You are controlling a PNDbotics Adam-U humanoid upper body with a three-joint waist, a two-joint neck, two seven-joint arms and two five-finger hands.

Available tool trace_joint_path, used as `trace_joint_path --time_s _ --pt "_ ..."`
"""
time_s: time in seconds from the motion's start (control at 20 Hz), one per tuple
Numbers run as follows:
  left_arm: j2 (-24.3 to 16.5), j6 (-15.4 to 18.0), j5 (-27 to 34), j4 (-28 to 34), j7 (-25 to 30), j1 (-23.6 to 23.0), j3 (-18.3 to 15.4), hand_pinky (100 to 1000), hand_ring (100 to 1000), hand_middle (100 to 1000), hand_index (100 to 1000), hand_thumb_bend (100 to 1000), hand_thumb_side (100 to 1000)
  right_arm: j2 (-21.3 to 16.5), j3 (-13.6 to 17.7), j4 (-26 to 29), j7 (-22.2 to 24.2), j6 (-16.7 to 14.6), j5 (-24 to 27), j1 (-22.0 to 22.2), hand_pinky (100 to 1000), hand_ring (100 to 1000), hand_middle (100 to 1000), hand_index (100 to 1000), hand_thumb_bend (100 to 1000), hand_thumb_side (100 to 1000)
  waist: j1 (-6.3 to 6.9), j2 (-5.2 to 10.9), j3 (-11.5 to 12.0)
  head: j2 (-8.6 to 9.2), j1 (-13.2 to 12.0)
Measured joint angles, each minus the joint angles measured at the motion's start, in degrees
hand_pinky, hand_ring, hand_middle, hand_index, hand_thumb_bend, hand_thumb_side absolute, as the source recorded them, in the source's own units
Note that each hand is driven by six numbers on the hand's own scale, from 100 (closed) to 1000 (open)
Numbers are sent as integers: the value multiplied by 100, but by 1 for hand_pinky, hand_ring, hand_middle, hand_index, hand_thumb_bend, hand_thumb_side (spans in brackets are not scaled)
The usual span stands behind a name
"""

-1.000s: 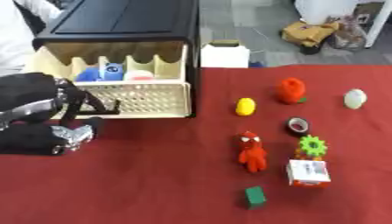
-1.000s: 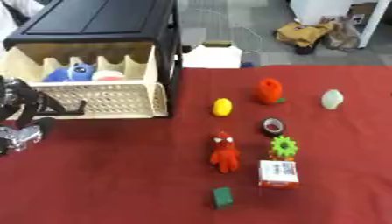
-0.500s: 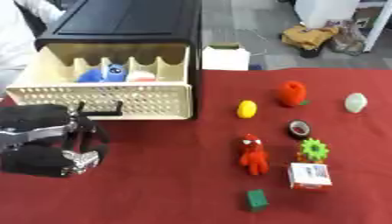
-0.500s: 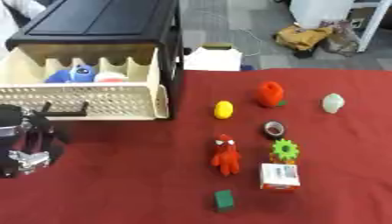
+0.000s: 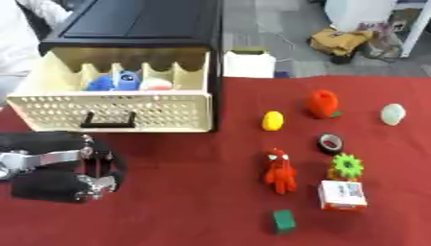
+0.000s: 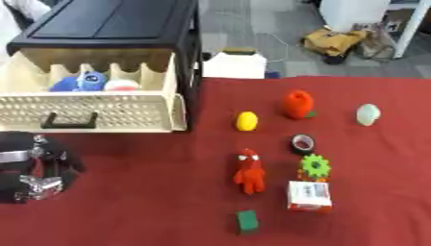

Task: Pick up objects from table and place into drawer.

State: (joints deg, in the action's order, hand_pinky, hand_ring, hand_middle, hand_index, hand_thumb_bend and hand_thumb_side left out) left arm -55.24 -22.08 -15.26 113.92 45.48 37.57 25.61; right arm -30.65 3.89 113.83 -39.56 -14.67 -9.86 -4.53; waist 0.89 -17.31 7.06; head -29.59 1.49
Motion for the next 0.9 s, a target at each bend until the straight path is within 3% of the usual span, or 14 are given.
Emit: trace_joint_path --time_s 0.35,0.9 --pt "45 -205 38 0 -179 5 -2 428 617 632 918 100 1000 67 0 0 8 -1 -3 2 613 623 544 753 100 841 0 -34 -17 51 -36" --pt "45 -346 -392 0 -164 2 -46 406 605 619 907 100 1000 179 -1 0 9 22 -9 4 613 625 544 752 100 836 -5 -73 -71 107 -92"
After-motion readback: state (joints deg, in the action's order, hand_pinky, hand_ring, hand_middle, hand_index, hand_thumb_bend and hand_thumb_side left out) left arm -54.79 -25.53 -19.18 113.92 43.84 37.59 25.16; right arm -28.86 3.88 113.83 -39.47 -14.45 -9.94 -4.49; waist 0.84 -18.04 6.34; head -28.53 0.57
